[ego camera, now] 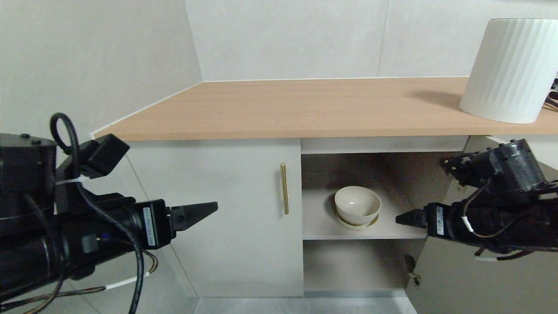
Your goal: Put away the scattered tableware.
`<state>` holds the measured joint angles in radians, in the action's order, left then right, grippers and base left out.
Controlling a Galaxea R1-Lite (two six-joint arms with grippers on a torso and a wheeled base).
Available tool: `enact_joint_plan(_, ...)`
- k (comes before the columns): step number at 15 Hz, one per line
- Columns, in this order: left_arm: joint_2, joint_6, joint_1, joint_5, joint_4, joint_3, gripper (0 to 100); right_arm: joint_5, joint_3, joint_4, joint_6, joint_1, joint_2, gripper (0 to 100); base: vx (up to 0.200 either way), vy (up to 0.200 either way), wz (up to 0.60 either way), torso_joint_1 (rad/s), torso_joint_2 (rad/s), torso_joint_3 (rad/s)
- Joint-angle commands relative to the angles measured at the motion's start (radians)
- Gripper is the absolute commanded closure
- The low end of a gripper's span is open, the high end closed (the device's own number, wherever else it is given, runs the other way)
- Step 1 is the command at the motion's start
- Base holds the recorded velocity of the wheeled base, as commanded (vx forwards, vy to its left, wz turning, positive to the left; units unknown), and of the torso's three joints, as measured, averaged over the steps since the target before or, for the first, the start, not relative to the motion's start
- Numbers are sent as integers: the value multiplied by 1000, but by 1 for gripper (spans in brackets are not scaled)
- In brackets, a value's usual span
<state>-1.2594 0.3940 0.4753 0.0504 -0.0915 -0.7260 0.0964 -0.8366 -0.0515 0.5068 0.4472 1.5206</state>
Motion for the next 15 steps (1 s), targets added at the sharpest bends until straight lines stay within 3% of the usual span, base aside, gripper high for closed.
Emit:
enact_joint_plan(1,98,-15,-27,-1,-1,23,0,9,57,-11,2,22,-158,0,0,0,0,0,0,0)
enact_joint_plan(5,97,-24,-24,-3,-1,34,0,46,106,-8,1,73,-246,0,0,0,0,0,0,0)
enact_joint_plan(8,97,-21,-24,-43,-1,42,0,48,114,-8,1,73,-232,0,-200,0,0,4,1,-4)
enact_joint_plan(15,83,-23,-24,-46,-1,49,0,48,116,-5,4,73,-220,0,-200,0,0,1,3,4)
